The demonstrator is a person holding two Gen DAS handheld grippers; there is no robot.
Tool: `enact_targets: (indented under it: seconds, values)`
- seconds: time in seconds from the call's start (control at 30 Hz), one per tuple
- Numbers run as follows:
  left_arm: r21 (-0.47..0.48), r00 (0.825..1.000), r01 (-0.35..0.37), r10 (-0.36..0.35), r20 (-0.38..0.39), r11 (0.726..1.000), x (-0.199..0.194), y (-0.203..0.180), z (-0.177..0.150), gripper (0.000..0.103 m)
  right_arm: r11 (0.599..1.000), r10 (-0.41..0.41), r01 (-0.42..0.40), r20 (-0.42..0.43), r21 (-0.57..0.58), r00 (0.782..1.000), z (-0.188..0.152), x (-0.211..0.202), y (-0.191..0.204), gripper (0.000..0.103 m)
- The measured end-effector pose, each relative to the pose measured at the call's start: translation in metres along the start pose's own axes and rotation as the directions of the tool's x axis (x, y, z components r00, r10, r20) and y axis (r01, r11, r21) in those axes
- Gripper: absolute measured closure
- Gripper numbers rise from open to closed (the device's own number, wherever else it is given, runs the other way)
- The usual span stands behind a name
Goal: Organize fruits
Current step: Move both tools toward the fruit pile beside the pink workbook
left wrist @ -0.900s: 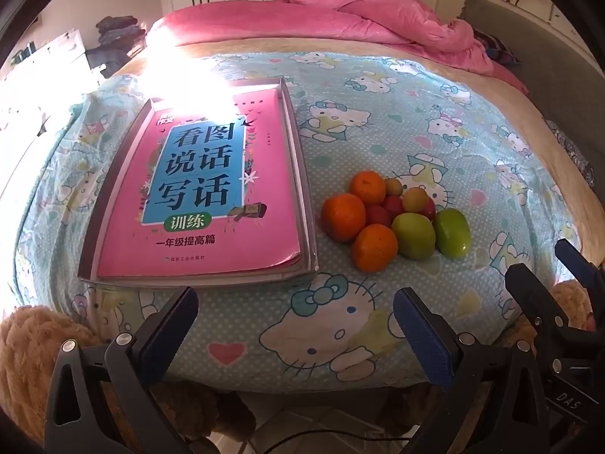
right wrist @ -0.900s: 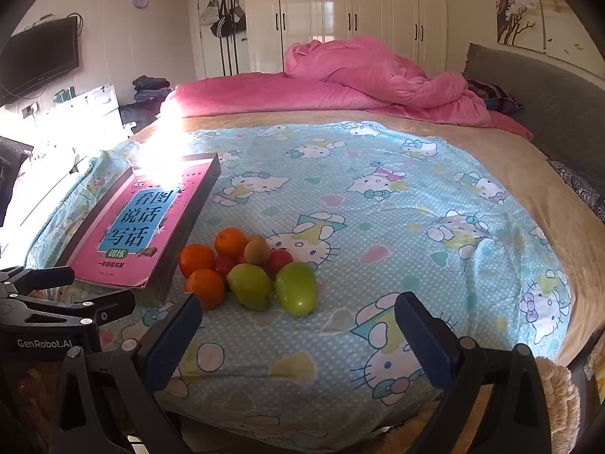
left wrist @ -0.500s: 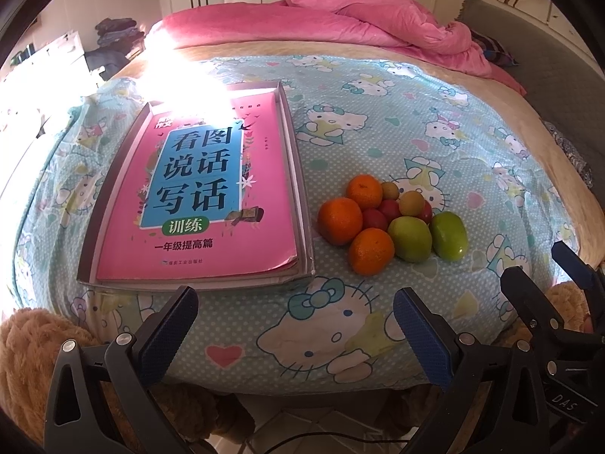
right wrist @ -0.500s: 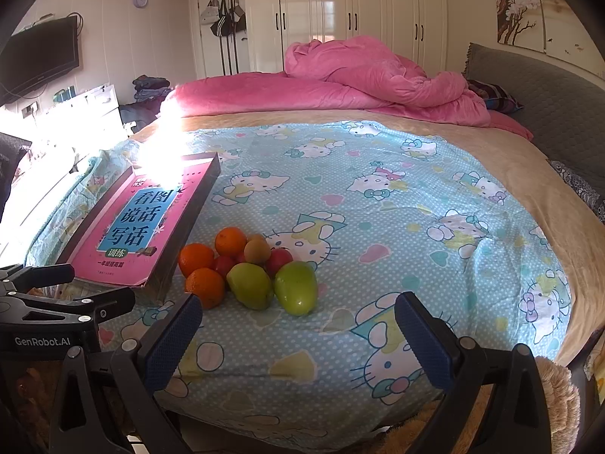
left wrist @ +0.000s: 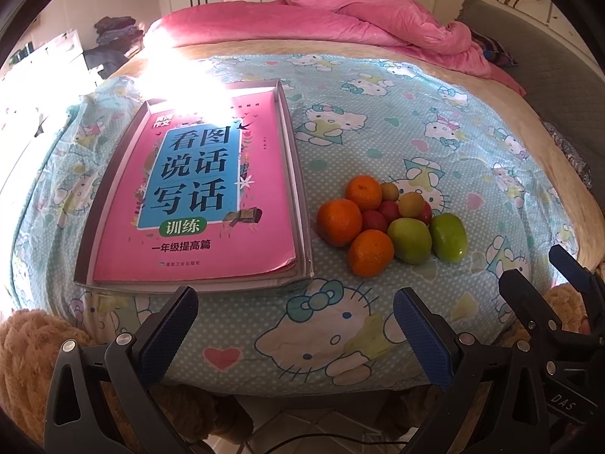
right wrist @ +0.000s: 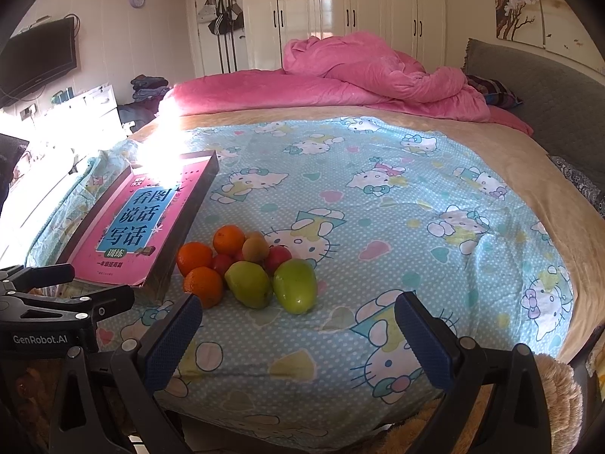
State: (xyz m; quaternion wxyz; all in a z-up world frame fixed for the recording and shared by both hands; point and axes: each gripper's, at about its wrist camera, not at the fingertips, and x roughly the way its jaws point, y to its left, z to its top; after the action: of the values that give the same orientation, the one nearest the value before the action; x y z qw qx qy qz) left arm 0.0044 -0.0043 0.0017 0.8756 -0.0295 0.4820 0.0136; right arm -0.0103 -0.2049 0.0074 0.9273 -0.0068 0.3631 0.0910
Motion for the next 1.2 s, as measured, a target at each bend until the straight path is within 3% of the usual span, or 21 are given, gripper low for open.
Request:
enact_targets:
  seconds: [0.27, 0.43, 0.6, 0.87, 0.97, 1.13, 1.2]
  values:
    - [0.015, 0.999, 0.015, -0.014, -0.031, 1.0, 0.01, -0.001, 0.003, 0.0, 1.0, 0.015, -0.014, -0.046, 0.028, 0.999, 0.001, 0.008, -0.005, 0.0]
    - [0.031, 0.997, 0.051, -0.049, -0.053, 0.998, 0.017, -0.004, 0.008, 0.0, 1.0, -0.01, 0.01, -0.021, 0.022, 1.0, 0.003, 0.016, -0.01, 0.0]
    - [0.039, 0.997, 0.074, -0.074, -0.007, 0.996, 0.017, 0.0, 0.024, 0.0, 0.999, -0.005, 0.008, -0.056, 0.046, 0.998, 0.005, 0.027, -0.017, 0.0]
    - [0.152, 0.978, 0.205, -0.196, -0.071, 0.967, 0.018, -0.021, 0.023, 0.002, 0.998, -0.002, 0.009, -0.12, 0.062, 0.993, 0.01, 0.05, -0.03, 0.0]
    - [0.147, 0.966, 0.252, -0.24, -0.099, 0.956, 0.02, -0.028, 0.02, 0.009, 0.999, 0.01, -0.002, -0.168, 0.043, 0.986, 0.014, 0.061, -0.032, 0.001]
    - [0.165, 0.956, 0.275, -0.252, -0.147, 0.947, 0.034, -0.042, 0.02, 0.035, 0.999, 0.036, -0.042, -0.225, -0.024, 0.974, 0.02, 0.078, -0.03, 0.002]
    - [0.164, 0.954, 0.274, -0.247, -0.168, 0.948, 0.041, -0.044, 0.019, 0.042, 0.998, 0.047, -0.056, -0.256, -0.028, 0.966, 0.02, 0.084, -0.03, 0.007]
